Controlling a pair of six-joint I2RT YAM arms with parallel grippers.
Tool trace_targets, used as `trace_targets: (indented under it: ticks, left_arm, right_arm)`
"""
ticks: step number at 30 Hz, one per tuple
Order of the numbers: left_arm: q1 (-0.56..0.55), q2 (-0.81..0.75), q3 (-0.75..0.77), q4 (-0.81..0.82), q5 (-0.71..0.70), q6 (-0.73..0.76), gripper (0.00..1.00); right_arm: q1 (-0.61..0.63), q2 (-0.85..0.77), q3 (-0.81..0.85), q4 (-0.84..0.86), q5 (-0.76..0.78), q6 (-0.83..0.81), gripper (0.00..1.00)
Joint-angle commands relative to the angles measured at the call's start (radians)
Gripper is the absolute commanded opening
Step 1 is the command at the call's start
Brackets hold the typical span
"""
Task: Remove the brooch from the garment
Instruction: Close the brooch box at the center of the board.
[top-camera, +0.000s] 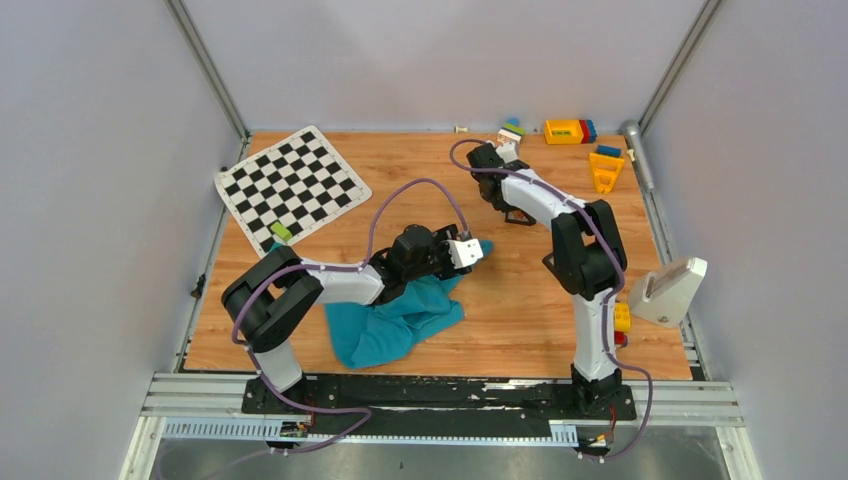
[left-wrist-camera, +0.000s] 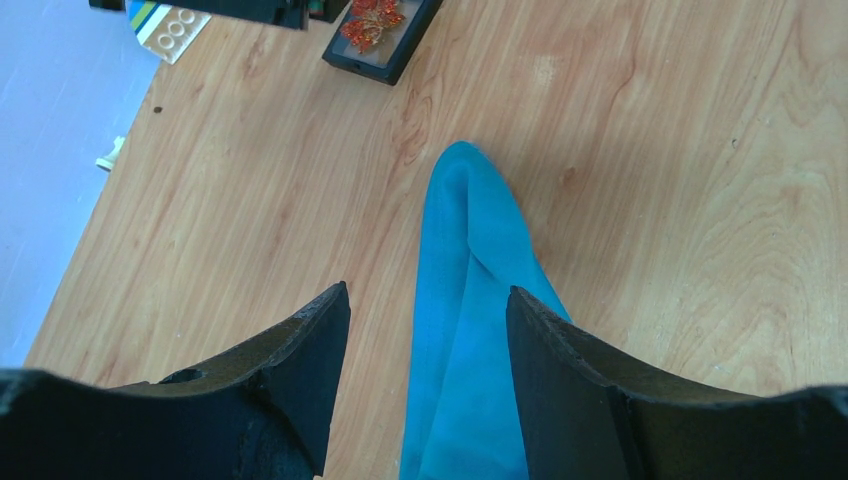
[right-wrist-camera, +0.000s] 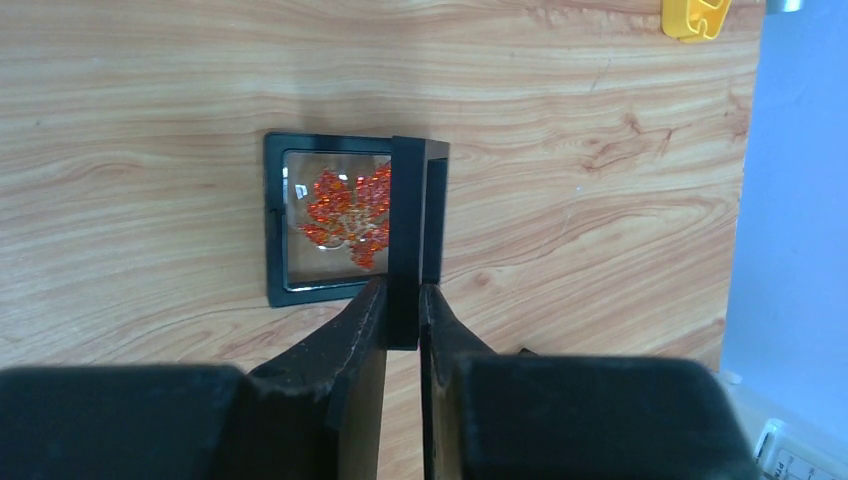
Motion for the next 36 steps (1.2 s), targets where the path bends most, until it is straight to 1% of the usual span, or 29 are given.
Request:
trace_targets:
  ticks: [1, 3, 5, 7, 9, 14, 17, 23, 26, 28, 29, 31, 33, 36]
  left_arm:
    - [0.003, 0.007, 0.035, 0.008, 0.015, -0.031, 0.66]
    - [0.003, 0.008, 0.036, 0.006, 0.016, -0.031, 0.66]
    - [0.003, 0.010, 0.037, 0.005, 0.018, -0.031, 0.66]
    - [0.003, 0.012, 0.039, 0.004, 0.020, -0.031, 0.66]
    - [0.003, 0.014, 0.040, 0.002, 0.021, -0.031, 0.66]
    - [0.003, 0.013, 0.041, -0.002, 0.025, -0.031, 0.66]
    - [0.003, 0.015, 0.042, -0.004, 0.027, -0.030, 0.66]
    - [0.004, 0.017, 0.046, -0.003, 0.019, -0.052, 0.67]
    - [0.016, 0.005, 0.039, 0.020, 0.029, -0.084, 0.67]
    - [0.021, 0.000, 0.037, 0.023, 0.035, -0.092, 0.67]
    - [0.022, -0.003, 0.037, 0.025, 0.037, -0.093, 0.67]
    - [0.023, -0.003, 0.036, 0.025, 0.040, -0.093, 0.67]
    - [0.023, -0.001, 0.037, 0.021, 0.043, -0.093, 0.67]
    - [0.023, 0.002, 0.040, 0.017, 0.047, -0.092, 0.67]
  right_arm:
    - [0.026, 0.084, 0.040, 0.001, -0.031, -0.038, 0.16]
    - [0.036, 0.099, 0.051, -0.002, -0.027, -0.041, 0.24]
    - [0.045, 0.104, 0.055, -0.001, -0.024, -0.043, 0.38]
    - [0.052, 0.101, 0.061, -0.001, -0.028, -0.043, 0.46]
    - [0.058, 0.092, 0.064, -0.002, -0.037, -0.042, 0.48]
    - [0.059, 0.038, 0.047, 0.012, -0.064, -0.040, 0.50]
    - [0.058, 0.001, 0.033, 0.019, -0.071, -0.042, 0.54]
    - [0.053, -0.086, -0.002, 0.049, -0.189, -0.038, 0.60]
    - [0.033, -0.134, -0.027, 0.076, -0.280, -0.018, 0.58]
    - [0.005, -0.170, -0.048, 0.103, -0.338, 0.005, 0.51]
    - [-0.010, -0.182, -0.056, 0.114, -0.370, 0.019, 0.44]
    - [-0.044, -0.202, -0.082, 0.138, -0.442, 0.043, 0.35]
    - [-0.074, -0.213, -0.098, 0.155, -0.496, 0.064, 0.29]
    - [-0.112, -0.215, -0.116, 0.169, -0.552, 0.083, 0.27]
